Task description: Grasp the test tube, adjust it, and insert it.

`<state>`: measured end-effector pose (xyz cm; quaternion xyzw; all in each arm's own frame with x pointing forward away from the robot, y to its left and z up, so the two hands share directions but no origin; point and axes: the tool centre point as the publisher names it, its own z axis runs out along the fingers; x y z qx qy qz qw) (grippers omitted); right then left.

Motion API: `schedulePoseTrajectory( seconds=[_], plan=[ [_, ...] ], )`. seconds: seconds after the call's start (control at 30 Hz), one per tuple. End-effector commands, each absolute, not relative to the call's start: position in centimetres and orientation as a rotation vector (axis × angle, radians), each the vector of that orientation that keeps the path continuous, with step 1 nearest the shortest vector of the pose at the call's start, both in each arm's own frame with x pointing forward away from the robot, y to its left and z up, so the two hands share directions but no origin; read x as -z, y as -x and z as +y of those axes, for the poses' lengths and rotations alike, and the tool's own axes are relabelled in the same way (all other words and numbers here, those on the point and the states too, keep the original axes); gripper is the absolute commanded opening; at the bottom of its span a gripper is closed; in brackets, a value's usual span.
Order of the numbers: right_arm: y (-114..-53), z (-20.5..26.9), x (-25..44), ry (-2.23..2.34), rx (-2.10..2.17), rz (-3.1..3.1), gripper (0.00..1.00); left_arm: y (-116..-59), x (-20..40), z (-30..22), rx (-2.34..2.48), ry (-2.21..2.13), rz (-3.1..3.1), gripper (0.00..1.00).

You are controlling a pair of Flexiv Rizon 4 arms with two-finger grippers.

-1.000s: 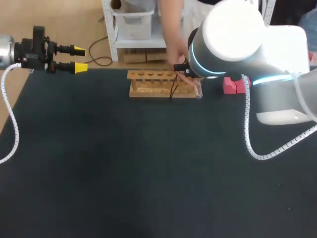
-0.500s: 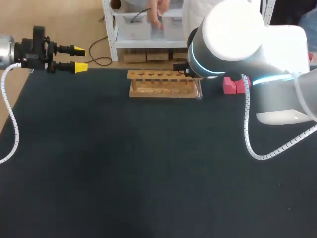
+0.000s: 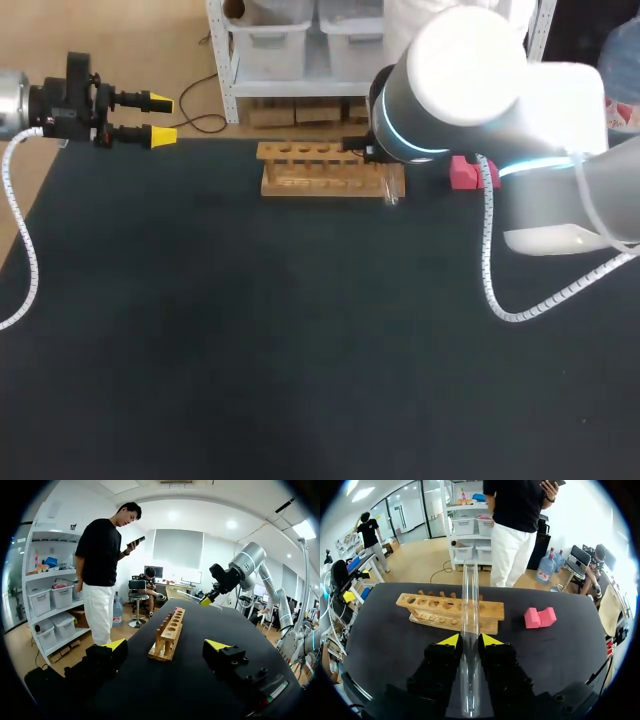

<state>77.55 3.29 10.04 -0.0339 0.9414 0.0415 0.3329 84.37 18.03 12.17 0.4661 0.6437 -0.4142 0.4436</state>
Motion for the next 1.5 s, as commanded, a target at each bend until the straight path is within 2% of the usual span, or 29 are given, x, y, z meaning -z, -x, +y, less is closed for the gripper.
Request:
schedulePoseTrajectory(
  seconds=[0.03,1.5],
  plan=[
    [-78.4,3.9,-9.0,0.094,-0.117,2.475,0.00,-84.2,-12.1,18.0,1.022,-1.153,1.595,1.00],
    [-80.4,5.7,-5.7,0.170,-0.165,2.563,0.00,-84.2,-12.1,18.0,1.022,-1.153,1.595,1.00]
  ],
)
